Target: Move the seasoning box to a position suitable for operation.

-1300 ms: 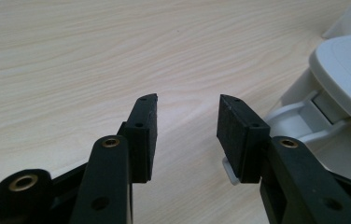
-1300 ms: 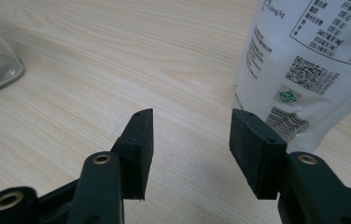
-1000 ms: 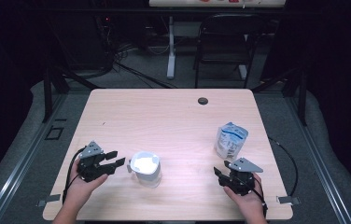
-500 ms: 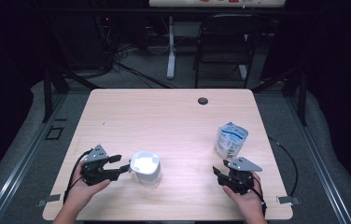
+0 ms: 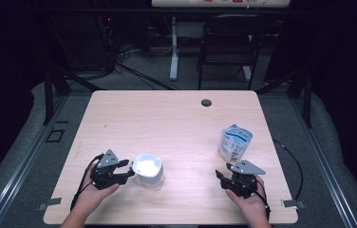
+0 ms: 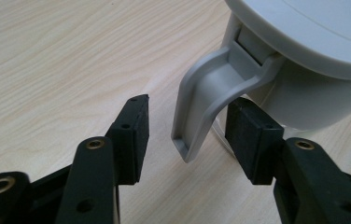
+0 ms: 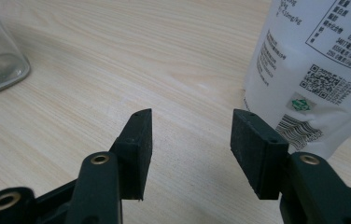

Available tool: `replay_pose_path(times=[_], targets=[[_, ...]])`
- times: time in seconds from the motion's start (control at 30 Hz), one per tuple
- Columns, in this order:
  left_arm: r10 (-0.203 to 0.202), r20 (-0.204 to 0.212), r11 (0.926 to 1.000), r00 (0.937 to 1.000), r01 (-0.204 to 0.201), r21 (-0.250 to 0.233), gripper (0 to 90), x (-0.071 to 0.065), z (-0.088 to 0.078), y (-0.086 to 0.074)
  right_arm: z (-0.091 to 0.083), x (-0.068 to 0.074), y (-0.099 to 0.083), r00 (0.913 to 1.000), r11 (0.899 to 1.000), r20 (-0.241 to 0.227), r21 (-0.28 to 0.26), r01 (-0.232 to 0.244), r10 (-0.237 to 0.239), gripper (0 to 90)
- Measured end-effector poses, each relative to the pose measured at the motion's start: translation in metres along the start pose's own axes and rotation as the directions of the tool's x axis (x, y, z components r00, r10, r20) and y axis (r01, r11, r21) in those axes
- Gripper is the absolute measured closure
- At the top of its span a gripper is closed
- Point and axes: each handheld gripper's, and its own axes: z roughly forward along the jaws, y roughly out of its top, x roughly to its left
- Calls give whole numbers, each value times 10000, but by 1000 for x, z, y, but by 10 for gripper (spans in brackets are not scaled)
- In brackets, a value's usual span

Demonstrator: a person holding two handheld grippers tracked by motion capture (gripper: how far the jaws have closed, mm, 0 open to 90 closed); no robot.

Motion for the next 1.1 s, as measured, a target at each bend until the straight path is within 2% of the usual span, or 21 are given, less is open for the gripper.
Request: replay_pose_path(times=[0.17,0.2,0.37,0.5,0.6,0.7,0.9,1.1], targets=[[30,261,9996,9997,-23,-271,504,0,3,2,0,0,0,10000,10000,-24,18,8,-8,491],[242,336,9996,9991,-236,-180,512,-1,2,3,0,0,0,10000,10000,-23,20,-17,17,491],[309,514,9995,9982,-303,-115,564,-3,0,2,1,0,0,10000,10000,-48,56,-12,13,490],[443,587,9990,9973,-438,-96,569,-5,-2,1,1,0,0,10000,10000,-23,69,11,-11,489],[532,805,9985,9953,-522,-153,577,-8,-2,1,0,0,0,10000,10000,-20,82,44,-44,489],[673,1041,9977,9923,-678,18,611,-11,-2,2,0,0,0,10000,10000,-14,56,20,-20,489],[1104,861,9936,9902,-1119,130,649,-18,-1,3,0,0,0,10000,10000,-31,51,14,-14,489],[1542,818,9872,9846,-1569,274,673,-27,1,6,0,0,0,10000,10000,-47,76,57,-56,489]])
